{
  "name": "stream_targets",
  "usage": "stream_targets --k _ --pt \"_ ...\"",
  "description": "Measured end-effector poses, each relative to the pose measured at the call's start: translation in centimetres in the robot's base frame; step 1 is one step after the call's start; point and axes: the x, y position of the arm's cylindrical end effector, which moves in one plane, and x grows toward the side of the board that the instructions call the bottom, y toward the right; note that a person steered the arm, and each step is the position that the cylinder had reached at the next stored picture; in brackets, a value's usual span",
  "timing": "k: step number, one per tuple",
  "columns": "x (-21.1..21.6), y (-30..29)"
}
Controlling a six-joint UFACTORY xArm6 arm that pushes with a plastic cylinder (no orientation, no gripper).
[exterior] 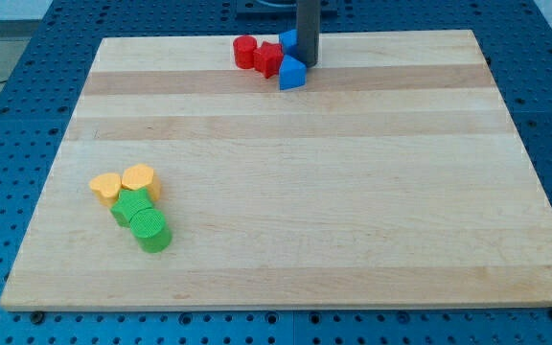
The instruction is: Push green circle to the bottom center of the board
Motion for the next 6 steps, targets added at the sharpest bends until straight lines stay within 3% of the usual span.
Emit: stream_targets --k 4,5,6 --pt "1.6 1.6" --pt "11.5 2.5" --pt "12.6 -0.1"
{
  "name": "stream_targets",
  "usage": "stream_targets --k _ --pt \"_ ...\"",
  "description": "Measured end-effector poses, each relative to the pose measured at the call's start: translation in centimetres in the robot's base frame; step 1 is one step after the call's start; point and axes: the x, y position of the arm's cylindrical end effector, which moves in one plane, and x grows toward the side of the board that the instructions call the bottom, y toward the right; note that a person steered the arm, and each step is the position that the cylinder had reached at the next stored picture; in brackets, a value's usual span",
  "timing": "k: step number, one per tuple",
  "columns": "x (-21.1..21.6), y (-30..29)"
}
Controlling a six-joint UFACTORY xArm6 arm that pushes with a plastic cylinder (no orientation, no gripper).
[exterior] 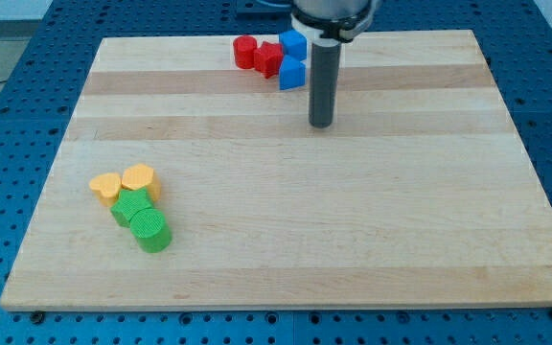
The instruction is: Push green circle to the bottom center of the board
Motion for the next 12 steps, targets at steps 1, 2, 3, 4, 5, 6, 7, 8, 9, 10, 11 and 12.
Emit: stream_targets --k 1,2,3,4,5,6,7,8,9,10,11,12 --pt "-1.1 -6.7" --pt "-5.2 -10.1" --pt "-2.7 -17.5" --pt "1.8 -29.8" --pt "3.9 -33.1" --pt "11.9 -27.2" --pt "17.7 -25.4" --pt "18.7 -19.9" --pt "15.2 -19.1" --pt "16.1 -14.9" --pt "17.4 -11.9" --pt "14.8 -15.6"
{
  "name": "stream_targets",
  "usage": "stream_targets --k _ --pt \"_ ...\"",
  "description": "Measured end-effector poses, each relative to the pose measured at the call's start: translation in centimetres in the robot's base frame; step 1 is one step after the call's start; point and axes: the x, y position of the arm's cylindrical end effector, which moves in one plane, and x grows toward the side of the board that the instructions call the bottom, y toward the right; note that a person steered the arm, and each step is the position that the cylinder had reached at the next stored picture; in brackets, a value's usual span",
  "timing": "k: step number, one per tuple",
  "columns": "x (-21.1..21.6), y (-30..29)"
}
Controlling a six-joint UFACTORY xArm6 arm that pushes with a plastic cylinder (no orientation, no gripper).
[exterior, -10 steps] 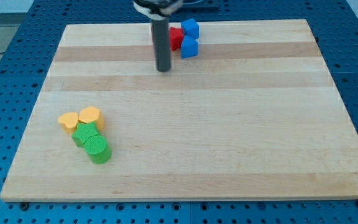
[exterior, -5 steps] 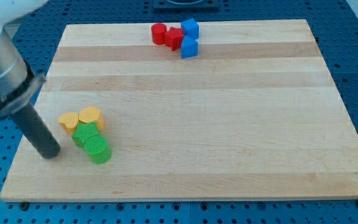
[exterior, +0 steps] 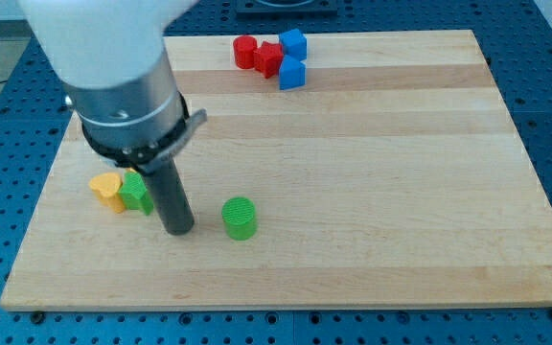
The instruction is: Push green circle to the bottom center of the board
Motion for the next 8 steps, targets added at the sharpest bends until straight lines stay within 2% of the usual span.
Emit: stream_targets --k 1,4,5,6,7,8 --pt "-0.1 6.4" --pt "-2.3 12.1" --pt "1.3 12.1" --pt "1.6 14.6" --pt "0.7 20.1" --pt "1.8 19.5"
